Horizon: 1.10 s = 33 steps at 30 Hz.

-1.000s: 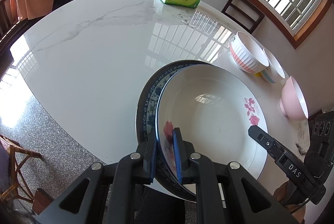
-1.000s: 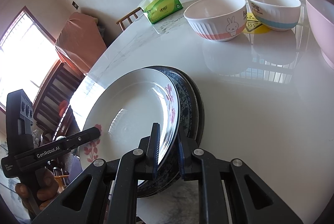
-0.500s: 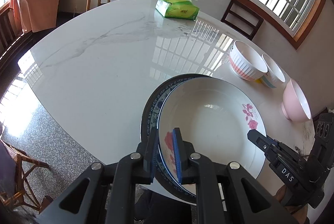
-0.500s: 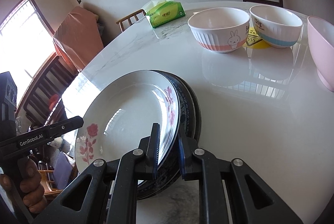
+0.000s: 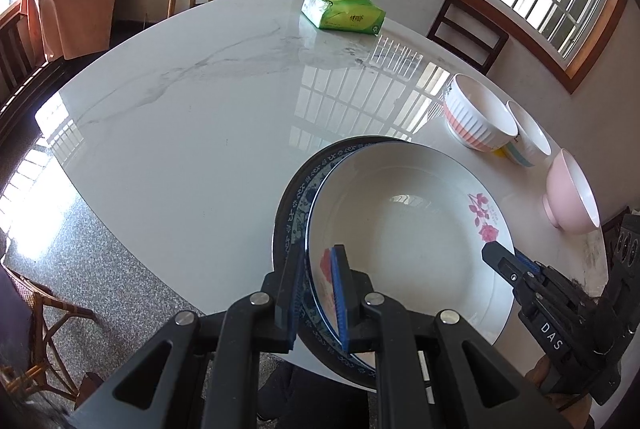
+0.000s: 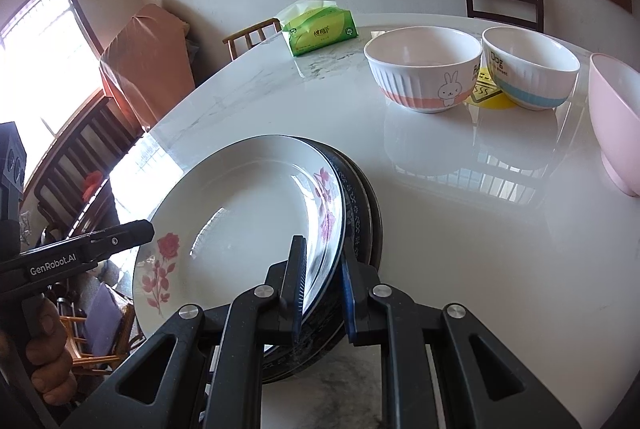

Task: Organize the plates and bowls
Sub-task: 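Lower the pink-flowered plate onto the stack and open the right gripper, then move both grippers to the rim of the pink bowl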

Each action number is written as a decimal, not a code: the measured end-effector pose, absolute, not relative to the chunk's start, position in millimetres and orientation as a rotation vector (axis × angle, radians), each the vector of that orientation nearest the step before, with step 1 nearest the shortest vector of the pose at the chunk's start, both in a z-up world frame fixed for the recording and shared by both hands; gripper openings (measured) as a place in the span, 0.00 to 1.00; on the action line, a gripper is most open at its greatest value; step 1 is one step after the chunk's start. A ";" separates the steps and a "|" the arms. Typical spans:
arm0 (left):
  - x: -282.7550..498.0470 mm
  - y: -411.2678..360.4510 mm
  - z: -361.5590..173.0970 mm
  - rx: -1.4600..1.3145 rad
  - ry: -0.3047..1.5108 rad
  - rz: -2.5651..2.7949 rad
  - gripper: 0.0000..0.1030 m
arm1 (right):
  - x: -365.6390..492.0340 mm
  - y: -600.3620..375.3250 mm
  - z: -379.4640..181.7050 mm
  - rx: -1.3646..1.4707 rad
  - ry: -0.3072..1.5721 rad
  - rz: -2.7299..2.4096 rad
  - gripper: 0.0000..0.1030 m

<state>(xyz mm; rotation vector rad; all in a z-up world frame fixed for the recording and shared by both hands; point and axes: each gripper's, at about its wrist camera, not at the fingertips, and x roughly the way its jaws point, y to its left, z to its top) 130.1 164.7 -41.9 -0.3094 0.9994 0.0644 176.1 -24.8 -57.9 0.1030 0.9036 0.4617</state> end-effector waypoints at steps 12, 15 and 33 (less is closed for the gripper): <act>129.7 162.8 -43.5 -0.293 1.007 0.075 0.14 | 159.5 -5.9 -45.2 -0.160 0.737 0.359 0.32; 129.0 159.5 -42.2 -0.287 1.011 0.070 0.14 | 155.6 -8.9 -37.5 -0.160 0.693 0.348 0.39; 119.4 95.8 -11.1 -0.103 0.945 0.059 0.20 | 121.4 -213.5 -42.7 0.120 0.634 -0.095 0.49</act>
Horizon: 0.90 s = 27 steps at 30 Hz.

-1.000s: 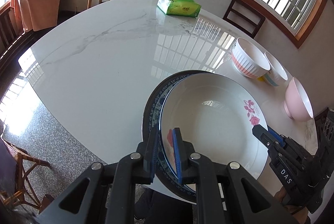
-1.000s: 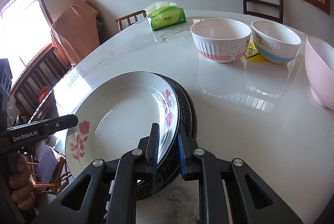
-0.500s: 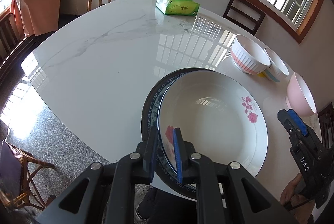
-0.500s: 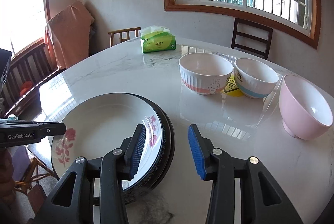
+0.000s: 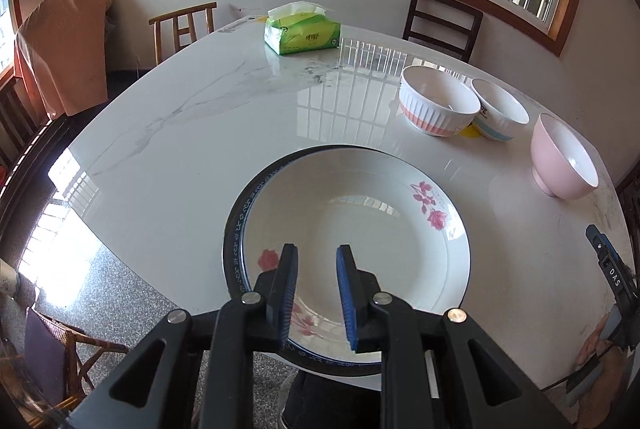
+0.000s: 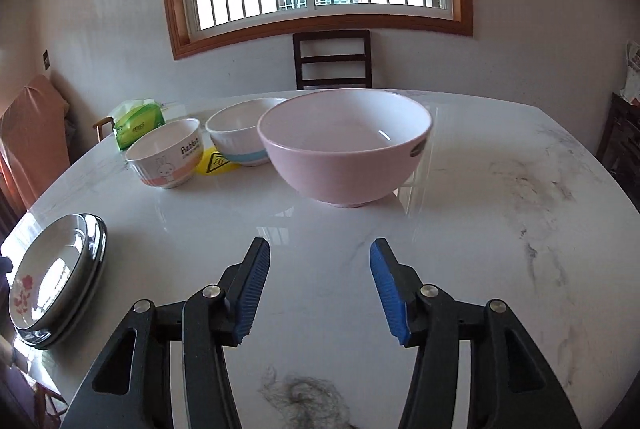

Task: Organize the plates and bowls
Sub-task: 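Move both grippers to the rim of the pink bowl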

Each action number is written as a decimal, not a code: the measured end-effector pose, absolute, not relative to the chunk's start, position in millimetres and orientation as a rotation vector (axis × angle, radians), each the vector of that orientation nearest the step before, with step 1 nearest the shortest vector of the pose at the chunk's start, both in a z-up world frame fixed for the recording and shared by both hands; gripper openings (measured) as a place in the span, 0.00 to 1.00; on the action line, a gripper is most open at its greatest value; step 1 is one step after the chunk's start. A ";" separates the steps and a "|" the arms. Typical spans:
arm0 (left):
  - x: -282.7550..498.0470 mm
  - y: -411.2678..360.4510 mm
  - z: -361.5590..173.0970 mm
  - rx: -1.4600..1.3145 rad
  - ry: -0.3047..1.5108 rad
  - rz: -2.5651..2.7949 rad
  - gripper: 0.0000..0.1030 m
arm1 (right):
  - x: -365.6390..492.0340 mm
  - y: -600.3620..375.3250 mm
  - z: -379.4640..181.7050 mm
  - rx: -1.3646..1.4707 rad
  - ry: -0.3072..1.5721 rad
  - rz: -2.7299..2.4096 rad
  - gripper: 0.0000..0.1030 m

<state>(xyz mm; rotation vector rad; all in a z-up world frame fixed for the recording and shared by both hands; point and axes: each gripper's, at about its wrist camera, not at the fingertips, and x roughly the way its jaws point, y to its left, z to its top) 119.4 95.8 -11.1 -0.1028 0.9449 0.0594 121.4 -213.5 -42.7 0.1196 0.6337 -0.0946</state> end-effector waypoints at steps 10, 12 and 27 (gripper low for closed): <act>140.4 -0.6 -9.1 -0.089 1.014 -0.167 0.23 | 98.5 -285.3 -47.5 0.325 0.611 -0.172 0.61; 150.7 -23.6 -9.6 -0.092 1.034 -0.228 0.23 | 96.4 -295.4 -50.9 0.376 0.619 -0.165 0.61; 300.8 -135.0 -8.7 -0.316 1.236 -0.480 0.23 | 156.8 -344.7 -10.3 0.514 0.778 0.059 0.45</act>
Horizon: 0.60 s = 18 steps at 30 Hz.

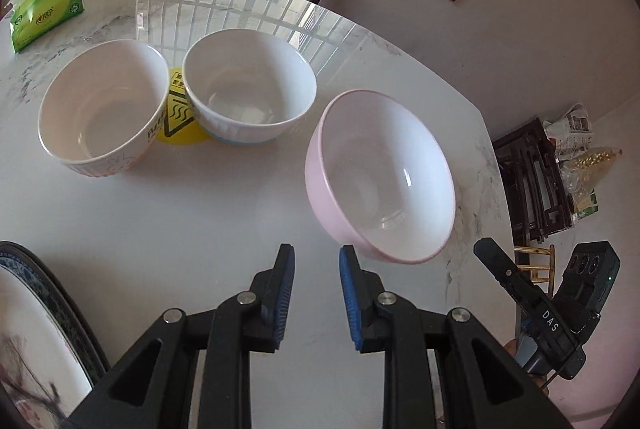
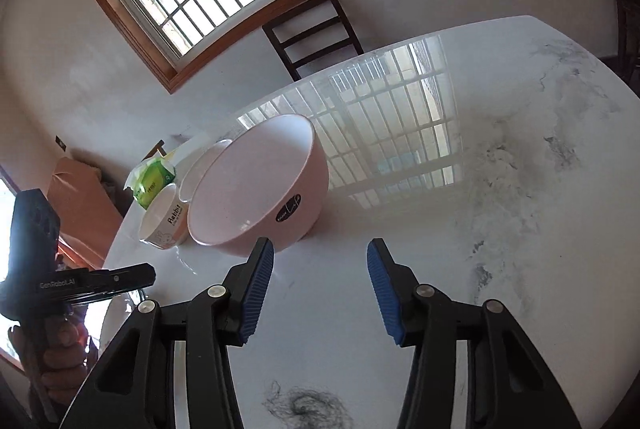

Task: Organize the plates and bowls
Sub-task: 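Move both grippers to the rim of the pink bowl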

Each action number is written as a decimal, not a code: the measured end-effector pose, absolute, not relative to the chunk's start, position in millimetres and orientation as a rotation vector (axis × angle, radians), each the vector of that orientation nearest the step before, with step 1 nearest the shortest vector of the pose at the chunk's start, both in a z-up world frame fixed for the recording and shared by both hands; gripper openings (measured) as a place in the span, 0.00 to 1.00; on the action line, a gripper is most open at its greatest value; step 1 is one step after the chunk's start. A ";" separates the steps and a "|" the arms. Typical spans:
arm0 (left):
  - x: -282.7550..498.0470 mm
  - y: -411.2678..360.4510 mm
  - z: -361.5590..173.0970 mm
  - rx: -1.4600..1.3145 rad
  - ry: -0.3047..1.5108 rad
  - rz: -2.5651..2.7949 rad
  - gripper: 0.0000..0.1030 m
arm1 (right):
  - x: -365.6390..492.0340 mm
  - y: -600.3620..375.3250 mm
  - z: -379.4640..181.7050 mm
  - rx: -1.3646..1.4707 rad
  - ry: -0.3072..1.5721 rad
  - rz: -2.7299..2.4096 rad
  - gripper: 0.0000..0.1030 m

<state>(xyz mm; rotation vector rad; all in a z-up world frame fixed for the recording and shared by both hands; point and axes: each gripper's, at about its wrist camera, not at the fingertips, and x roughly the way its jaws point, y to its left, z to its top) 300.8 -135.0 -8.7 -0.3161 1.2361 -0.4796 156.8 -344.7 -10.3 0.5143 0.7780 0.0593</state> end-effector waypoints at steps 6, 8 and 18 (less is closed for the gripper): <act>332.0 -161.3 -10.1 -0.335 1.278 -0.485 0.24 | 214.6 -350.8 9.1 0.482 0.889 0.099 0.45; 337.2 -166.9 -8.1 -0.308 1.261 -0.464 0.28 | 228.6 -349.5 10.2 0.457 0.912 0.086 0.45; 350.1 -172.2 -30.9 -0.259 1.294 -0.346 0.28 | 285.1 -349.9 -11.0 0.370 1.059 0.046 0.35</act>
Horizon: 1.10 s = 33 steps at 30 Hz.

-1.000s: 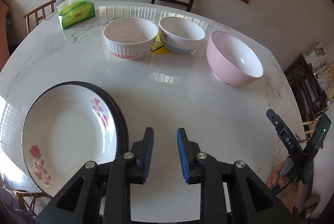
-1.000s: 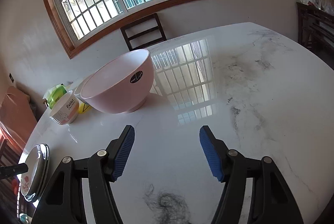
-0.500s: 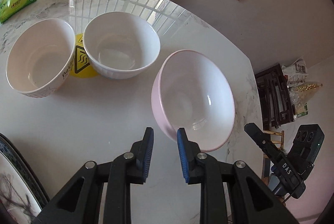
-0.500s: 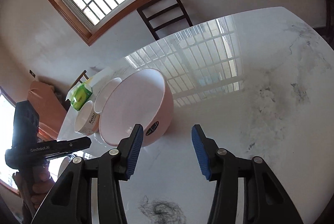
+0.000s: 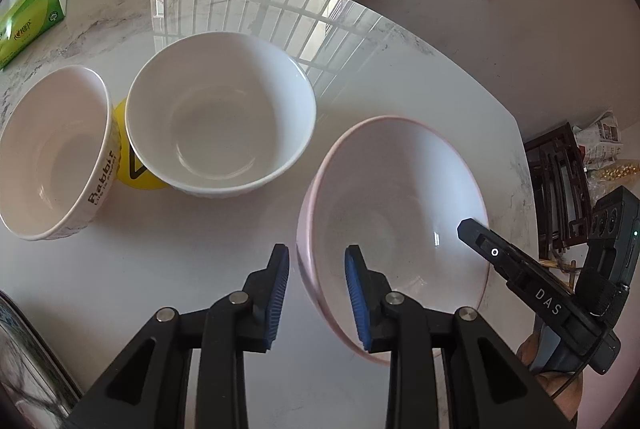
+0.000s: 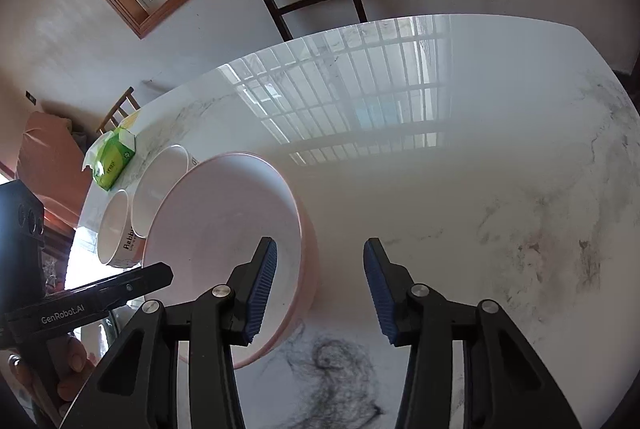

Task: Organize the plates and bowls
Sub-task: 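Move both grippers to the rim of the pink bowl, then grasp the pink bowl rim with both grippers and lift it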

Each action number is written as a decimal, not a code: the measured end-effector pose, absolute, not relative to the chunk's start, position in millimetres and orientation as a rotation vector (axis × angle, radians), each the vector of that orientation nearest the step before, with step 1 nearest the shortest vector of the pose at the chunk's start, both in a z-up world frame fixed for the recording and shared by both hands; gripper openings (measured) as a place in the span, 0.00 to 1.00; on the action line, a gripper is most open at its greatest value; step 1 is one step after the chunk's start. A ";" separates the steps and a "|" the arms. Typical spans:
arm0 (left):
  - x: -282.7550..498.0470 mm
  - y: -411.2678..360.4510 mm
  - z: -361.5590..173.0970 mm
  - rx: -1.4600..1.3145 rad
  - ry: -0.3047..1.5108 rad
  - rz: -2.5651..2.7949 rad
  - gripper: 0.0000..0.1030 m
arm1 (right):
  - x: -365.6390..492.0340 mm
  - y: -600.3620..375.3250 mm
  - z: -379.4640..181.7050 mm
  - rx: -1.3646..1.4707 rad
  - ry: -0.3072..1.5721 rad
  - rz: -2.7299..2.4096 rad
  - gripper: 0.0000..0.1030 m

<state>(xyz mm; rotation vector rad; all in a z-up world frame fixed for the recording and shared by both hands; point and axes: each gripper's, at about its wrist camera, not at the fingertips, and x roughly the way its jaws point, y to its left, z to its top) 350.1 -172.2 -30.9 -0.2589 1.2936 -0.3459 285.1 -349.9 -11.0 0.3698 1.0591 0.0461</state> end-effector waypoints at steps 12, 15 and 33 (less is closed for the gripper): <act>290.0 -157.5 -13.1 -0.110 1.292 -0.277 0.11 | 281.7 -337.0 -18.3 0.384 1.210 0.137 0.11; 257.5 -138.1 0.1 -0.100 1.275 -0.272 0.11 | 257.5 -326.1 -9.7 0.401 1.237 0.180 0.11; 137.6 -28.6 -2.0 -0.075 1.306 -0.216 0.12 | 129.3 -208.5 -8.5 0.382 1.336 0.356 0.11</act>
